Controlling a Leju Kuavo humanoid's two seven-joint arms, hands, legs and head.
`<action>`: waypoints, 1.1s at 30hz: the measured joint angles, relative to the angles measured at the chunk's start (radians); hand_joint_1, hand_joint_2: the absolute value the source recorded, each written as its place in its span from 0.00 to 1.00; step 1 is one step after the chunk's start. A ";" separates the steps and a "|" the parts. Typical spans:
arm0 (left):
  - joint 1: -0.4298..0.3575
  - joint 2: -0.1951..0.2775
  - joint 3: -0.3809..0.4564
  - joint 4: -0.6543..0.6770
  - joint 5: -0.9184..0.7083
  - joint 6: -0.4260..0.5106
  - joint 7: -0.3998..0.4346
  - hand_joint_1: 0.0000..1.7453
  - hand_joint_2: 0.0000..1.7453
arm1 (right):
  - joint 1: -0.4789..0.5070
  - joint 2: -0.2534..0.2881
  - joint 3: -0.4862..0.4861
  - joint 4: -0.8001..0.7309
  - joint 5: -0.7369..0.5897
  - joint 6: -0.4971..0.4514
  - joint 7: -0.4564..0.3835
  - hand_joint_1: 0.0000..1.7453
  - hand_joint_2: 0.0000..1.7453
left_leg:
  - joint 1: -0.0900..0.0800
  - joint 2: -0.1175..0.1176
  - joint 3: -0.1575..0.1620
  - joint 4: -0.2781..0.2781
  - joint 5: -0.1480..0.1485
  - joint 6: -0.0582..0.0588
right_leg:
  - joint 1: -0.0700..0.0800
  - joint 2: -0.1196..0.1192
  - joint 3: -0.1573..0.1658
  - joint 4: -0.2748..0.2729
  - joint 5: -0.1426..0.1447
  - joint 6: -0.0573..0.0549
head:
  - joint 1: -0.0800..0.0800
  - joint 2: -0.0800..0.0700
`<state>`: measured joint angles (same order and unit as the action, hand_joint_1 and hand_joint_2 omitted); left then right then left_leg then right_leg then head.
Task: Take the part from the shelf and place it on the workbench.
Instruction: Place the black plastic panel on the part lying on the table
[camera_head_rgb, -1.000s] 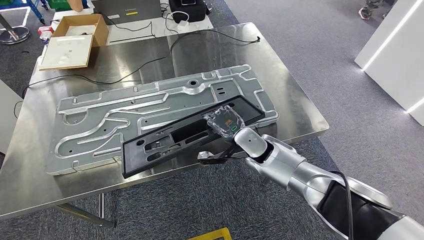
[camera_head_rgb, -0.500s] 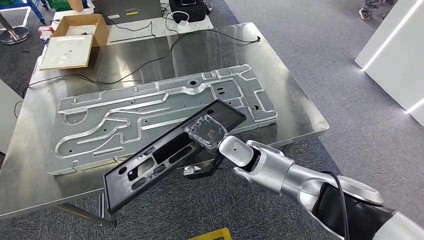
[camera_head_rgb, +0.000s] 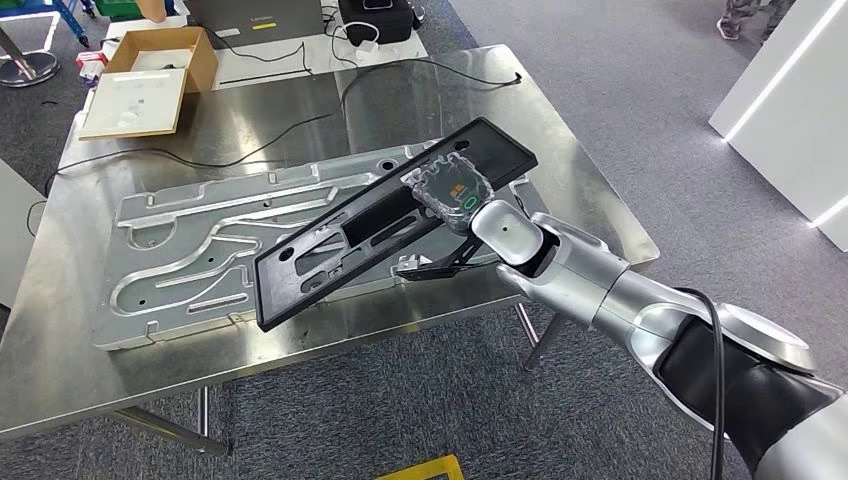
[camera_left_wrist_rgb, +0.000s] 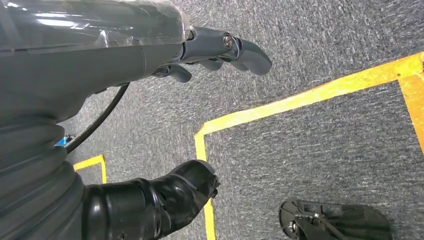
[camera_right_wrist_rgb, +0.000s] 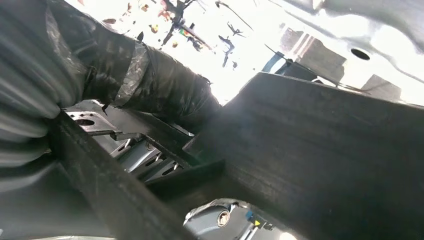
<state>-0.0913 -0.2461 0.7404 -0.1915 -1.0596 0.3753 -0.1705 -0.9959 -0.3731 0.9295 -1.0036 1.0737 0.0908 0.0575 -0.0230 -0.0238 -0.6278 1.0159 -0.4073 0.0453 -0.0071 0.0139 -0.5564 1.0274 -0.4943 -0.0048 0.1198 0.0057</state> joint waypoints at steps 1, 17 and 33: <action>0.000 0.000 0.000 0.000 0.000 0.000 0.000 0.00 1.00 | -0.005 -0.007 0.000 -0.008 -0.007 0.008 0.001 1.00 1.00 | 0.000 0.000 0.000 0.000 0.000 0.000 | 0.000 0.000 0.000 0.000 0.000 0.000 | 0.000 0.000; 0.003 0.003 0.019 0.000 0.000 0.002 -0.006 0.00 1.00 | -0.093 -0.163 -0.016 -0.130 -0.122 0.090 -0.002 1.00 1.00 | 0.000 0.000 -0.001 0.000 0.000 0.000 | 0.000 -0.001 0.000 -0.001 0.000 0.000 | 0.000 0.000; 0.002 0.003 0.019 0.000 -0.008 0.002 -0.007 0.00 1.00 | -0.040 -0.225 -0.019 -0.096 -0.138 0.043 0.005 1.00 1.00 | 0.000 0.000 -0.001 0.000 0.000 0.000 | 0.000 0.000 -0.001 -0.001 0.000 0.000 | 0.000 0.000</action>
<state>-0.0890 -0.2433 0.7595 -0.1914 -1.0680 0.3777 -0.1778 -1.0363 -0.5982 0.9108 -1.0999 0.9355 0.1341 0.0622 -0.0229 -0.0240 -0.6289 1.0159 -0.4075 0.0457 -0.0074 0.0134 -0.5571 1.0268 -0.4944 -0.0046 0.1198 0.0057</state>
